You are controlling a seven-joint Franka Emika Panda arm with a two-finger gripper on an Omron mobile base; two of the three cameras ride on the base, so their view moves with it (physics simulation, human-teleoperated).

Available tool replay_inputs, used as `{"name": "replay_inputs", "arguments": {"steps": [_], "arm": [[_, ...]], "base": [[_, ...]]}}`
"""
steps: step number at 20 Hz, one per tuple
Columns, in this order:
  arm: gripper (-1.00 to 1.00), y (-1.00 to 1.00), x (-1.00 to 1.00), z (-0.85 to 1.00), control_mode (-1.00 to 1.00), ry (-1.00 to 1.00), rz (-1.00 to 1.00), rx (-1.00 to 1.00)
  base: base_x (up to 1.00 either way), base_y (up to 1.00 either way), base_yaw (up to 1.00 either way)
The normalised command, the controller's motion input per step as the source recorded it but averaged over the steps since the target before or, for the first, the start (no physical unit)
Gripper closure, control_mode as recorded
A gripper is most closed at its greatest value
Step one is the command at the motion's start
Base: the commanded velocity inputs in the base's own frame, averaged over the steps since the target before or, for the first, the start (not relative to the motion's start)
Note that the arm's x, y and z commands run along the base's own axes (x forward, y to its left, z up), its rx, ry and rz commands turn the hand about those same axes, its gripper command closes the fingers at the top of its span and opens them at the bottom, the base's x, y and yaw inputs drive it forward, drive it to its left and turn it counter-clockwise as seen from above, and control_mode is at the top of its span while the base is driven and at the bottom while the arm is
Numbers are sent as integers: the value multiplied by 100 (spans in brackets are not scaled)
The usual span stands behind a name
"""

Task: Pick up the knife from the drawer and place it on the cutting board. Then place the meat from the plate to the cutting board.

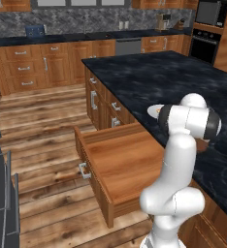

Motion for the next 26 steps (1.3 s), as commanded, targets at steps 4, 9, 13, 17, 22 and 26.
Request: {"name": "replay_inputs", "arguments": {"steps": [4,9,13,17,22,26], "arm": [[-100,1,0,56,-100,1,-8,0],[-100,6,0,100,-100,0,-14,0],[-100,17,-19,100,-100,-2,-11,-1],[-100,42,-65,100,-100,-10,-4,-2],[-100,75,-91,81,-100,-19,0,-3],[-100,78,-65,43,-100,-48,-1,-17]], "base": [[0,0,0],[0,0,0],[0,0,0],[0,0,0],[0,0,0],[0,0,0]]}}
